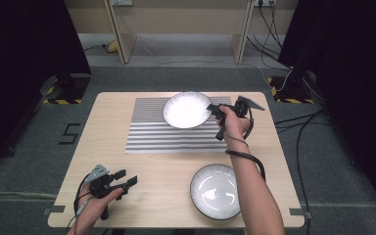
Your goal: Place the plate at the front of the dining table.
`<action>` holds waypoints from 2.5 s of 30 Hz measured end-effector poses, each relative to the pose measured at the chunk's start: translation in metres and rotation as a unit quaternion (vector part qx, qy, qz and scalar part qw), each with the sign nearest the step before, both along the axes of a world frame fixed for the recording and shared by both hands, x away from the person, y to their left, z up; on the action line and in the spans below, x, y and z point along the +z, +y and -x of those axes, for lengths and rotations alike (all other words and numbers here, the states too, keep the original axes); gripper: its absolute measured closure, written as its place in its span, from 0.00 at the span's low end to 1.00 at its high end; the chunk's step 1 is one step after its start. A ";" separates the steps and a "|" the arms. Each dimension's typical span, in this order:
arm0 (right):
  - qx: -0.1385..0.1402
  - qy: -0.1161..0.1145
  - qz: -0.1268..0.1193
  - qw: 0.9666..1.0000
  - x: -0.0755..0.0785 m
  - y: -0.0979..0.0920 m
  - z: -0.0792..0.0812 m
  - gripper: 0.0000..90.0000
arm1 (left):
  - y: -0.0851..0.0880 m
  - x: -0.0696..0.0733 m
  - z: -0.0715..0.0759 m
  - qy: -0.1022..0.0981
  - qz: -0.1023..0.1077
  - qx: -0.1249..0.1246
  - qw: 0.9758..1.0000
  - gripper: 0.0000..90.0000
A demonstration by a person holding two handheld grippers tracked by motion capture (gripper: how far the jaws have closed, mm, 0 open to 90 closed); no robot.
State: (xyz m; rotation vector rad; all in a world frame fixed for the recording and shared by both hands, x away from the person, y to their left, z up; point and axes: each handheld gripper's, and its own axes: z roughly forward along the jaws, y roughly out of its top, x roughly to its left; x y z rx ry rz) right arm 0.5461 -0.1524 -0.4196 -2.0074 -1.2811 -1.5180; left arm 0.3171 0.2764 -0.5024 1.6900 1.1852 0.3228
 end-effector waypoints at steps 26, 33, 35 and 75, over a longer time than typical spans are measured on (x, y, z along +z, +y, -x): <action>-0.004 0.007 0.006 1.000 -0.003 0.011 -0.018 0.82 | 0.000 -0.002 0.000 0.002 -0.001 -0.002 1.000 0.39; -0.009 0.009 -0.003 1.000 -0.002 0.013 -0.024 0.82 | 0.001 -0.002 0.000 0.002 -0.001 0.000 1.000 0.39; -0.009 0.009 0.000 1.000 -0.003 0.014 -0.026 0.82 | 0.001 -0.002 0.000 0.002 -0.002 0.000 1.000 0.39; -0.011 0.034 0.004 0.999 -0.032 0.032 -0.045 0.82 | -0.003 -0.006 0.001 0.006 -0.005 -0.010 1.000 0.39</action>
